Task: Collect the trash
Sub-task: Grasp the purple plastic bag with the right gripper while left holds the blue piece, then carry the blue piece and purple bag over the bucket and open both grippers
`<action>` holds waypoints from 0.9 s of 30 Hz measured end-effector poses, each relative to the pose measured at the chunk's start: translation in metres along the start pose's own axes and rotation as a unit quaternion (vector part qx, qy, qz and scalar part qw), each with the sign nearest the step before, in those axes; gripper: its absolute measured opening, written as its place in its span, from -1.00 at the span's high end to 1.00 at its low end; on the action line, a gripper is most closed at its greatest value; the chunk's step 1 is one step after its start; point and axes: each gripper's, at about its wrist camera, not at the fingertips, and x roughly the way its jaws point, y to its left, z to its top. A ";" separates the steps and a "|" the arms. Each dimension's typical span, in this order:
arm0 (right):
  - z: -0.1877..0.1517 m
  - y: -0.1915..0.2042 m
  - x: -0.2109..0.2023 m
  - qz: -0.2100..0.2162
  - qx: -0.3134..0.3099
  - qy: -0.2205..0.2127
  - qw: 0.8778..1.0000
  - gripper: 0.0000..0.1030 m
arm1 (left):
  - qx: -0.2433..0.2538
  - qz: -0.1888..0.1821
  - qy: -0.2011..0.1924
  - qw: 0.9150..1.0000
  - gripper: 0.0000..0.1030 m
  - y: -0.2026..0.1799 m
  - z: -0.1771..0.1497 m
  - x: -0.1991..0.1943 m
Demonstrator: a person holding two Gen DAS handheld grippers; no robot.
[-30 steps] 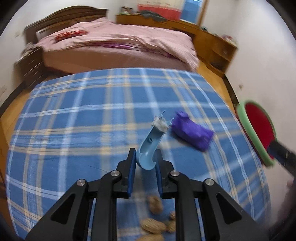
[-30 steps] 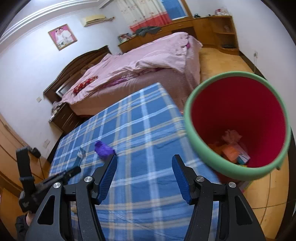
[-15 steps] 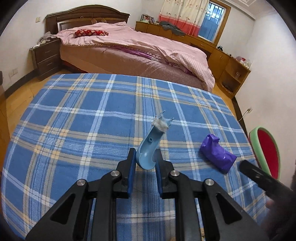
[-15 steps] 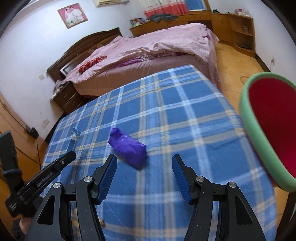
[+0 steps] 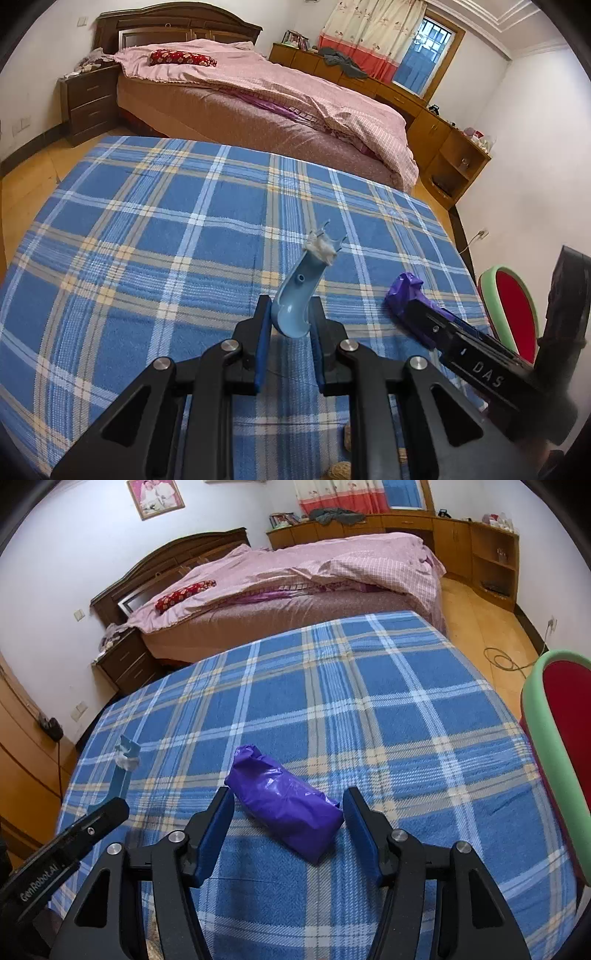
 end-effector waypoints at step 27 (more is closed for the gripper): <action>-0.038 -0.042 -0.128 0.077 0.068 -0.078 0.992 0.71 | 0.043 -0.047 0.006 0.998 0.63 -0.067 -0.013 -0.049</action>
